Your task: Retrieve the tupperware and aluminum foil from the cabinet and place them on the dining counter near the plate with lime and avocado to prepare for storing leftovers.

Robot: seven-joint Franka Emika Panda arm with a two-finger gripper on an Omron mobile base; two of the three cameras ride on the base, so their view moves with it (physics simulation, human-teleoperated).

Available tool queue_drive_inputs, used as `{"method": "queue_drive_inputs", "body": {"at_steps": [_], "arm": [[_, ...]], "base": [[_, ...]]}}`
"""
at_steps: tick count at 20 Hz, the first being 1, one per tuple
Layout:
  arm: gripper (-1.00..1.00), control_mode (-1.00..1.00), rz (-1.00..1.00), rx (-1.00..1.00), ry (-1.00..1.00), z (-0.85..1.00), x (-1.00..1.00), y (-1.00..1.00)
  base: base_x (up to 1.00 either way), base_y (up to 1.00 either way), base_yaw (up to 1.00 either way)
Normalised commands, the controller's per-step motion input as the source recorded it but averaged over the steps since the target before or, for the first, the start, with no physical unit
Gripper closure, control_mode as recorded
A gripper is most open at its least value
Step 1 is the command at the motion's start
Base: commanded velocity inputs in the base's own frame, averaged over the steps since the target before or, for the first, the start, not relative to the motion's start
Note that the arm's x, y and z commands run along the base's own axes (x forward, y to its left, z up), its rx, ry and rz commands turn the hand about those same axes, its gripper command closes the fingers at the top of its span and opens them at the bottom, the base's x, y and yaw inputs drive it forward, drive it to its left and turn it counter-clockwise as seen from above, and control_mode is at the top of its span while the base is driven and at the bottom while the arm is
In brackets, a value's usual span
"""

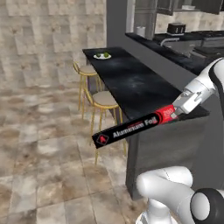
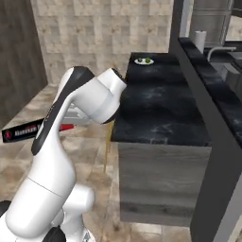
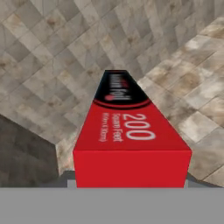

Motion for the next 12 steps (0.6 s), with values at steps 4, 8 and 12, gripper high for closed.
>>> {"method": "queue_drive_inputs", "body": {"at_steps": [4, 8, 12], "arm": [[1.0, 1.0, 0.0, 0.0, 0.0, 0.0, 0.0, 0.0], [1.0, 1.0, 0.0, 0.0, 0.0, 0.0, 0.0, 0.0], [1.0, 1.0, 0.0, 0.0, 0.0, 0.0, 0.0, 0.0]], "base": [[0.75, 1.0, -0.52], [0.71, 1.0, -0.49], [0.56, 1.0, -0.44]]}}
